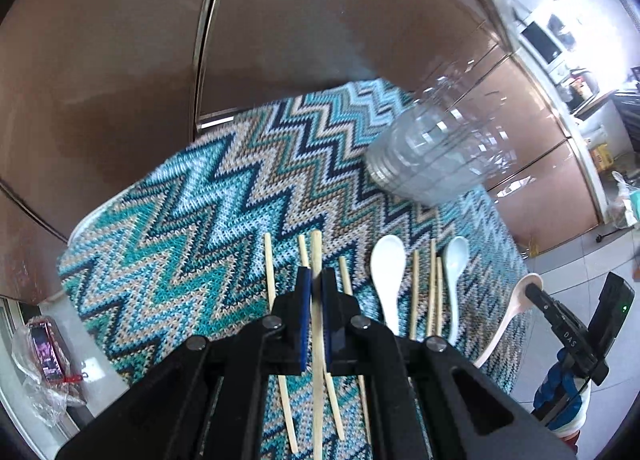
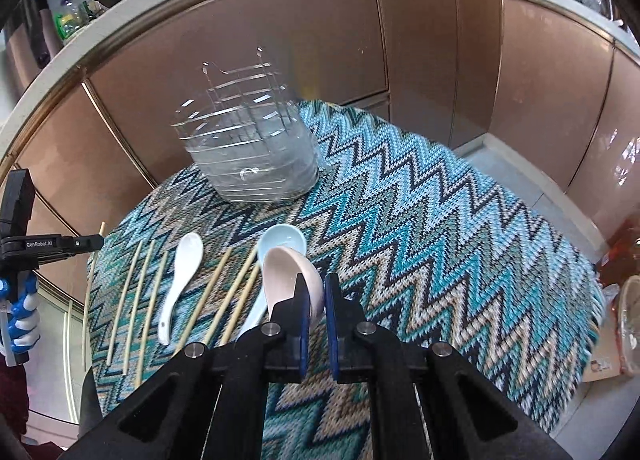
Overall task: Organize utensils
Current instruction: 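Close the left tool on a chopstick while the right tool grasps the pink spoon, then lift the pink spoon with the right tool and drop it into the holder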
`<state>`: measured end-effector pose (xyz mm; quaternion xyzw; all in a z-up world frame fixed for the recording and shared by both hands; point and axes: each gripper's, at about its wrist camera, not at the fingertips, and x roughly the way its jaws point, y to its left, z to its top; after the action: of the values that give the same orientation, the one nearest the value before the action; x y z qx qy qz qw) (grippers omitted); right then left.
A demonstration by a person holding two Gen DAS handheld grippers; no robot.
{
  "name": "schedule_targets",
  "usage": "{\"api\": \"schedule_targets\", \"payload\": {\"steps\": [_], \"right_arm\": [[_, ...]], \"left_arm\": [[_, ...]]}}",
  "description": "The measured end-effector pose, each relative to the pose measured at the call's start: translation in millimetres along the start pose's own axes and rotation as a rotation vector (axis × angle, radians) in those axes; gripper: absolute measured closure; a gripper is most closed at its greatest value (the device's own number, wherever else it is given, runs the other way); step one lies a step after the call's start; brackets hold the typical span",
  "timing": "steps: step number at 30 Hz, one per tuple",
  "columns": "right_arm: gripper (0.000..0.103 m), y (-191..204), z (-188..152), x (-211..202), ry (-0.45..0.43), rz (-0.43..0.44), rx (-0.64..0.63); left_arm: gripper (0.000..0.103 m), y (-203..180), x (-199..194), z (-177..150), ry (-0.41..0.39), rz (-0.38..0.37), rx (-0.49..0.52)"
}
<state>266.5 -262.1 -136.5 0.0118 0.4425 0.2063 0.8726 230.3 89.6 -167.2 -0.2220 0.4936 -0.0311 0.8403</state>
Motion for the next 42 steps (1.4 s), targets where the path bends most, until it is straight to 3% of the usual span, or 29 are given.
{"api": "schedule_targets", "payload": {"steps": [15,24,30,34,42], "right_arm": [[0.096,59.6,-35.7,-88.2,-0.134,-0.062,0.009],[0.096,69.6,-22.8,-119.9,-0.24,-0.104,0.013],[0.096,77.4,19.3,-130.1,-0.375,-0.156,-0.009],[0.096,85.0,56.1,-127.7,-0.499,-0.181,-0.033],[0.096,94.1,116.7,-73.8,-0.71,-0.298,-0.078]], "left_arm": [[0.099,-32.3,-92.3,-32.2,-0.212,-0.138,0.079],[0.099,-45.3,-128.6,-27.9,-0.304,-0.175,0.103],[0.099,-66.1,-143.1,8.8,-0.414,-0.194,0.111],[0.099,-87.2,-147.7,46.3,-0.542,-0.203,0.119],[0.099,-140.1,-113.3,111.0,-0.814,-0.16,0.142]]}}
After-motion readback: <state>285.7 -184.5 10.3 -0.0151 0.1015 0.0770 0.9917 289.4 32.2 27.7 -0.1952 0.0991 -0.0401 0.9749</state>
